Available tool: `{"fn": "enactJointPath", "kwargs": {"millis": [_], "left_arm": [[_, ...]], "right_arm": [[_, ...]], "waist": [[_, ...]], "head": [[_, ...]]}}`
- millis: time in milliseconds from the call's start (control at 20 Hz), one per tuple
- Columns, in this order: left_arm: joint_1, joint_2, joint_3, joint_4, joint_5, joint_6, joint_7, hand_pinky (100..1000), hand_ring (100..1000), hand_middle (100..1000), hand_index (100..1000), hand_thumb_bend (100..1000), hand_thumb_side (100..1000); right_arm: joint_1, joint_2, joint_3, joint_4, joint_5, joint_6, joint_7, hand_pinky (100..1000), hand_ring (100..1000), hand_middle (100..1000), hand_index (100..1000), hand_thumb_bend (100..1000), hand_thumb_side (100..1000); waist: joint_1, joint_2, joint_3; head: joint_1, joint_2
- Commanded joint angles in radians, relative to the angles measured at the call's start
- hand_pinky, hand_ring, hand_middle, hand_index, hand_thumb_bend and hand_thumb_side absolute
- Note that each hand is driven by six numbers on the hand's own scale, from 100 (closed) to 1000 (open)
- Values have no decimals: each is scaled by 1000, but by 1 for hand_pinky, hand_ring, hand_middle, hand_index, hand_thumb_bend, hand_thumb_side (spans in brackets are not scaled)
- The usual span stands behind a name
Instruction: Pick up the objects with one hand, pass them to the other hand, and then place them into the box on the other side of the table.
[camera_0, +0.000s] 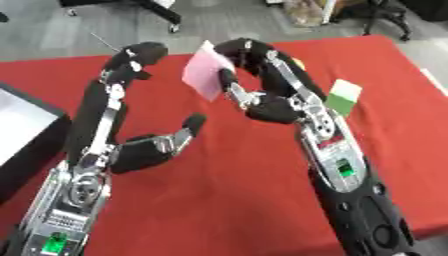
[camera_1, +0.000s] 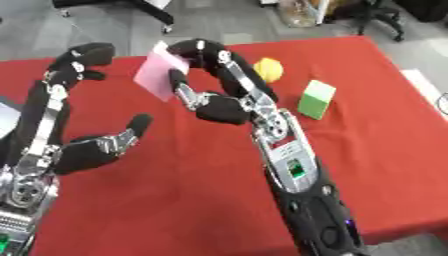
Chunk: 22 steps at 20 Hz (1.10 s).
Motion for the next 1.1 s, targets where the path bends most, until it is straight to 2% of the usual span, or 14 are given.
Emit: {"fn": "enactJointPath", "kwargs": {"millis": [50, 250, 750, 1100], "left_arm": [[-30, 4, -9, -1, 5, 21, 2, 706, 797, 808, 852, 412, 416], [-60, -8, -15, 27, -1, 42, 26, 704, 794, 805, 849, 390, 394], [-104, -30, -25, 98, -42, 59, 81, 702, 791, 801, 845, 371, 375], [-112, -31, -42, 110, -63, 22, 42, 712, 798, 808, 858, 423, 382]], "right_arm": [[-11, 5, 3, -26, -12, -1, 6, 833, 830, 676, 503, 100, 315], [-10, 5, 3, -29, -15, 1, 10, 833, 830, 676, 504, 100, 316], [-12, 4, 9, -26, -35, 7, 20, 833, 830, 675, 503, 100, 319], [-17, 5, 11, -26, -52, 13, 29, 834, 830, 675, 504, 100, 323]], "waist": [[2, -11, -1], [2, -12, 0], [0, -13, 2], [0, -14, 1]], "head": [[2, -2], [18, -2], [22, -2], [22, -2]]}}
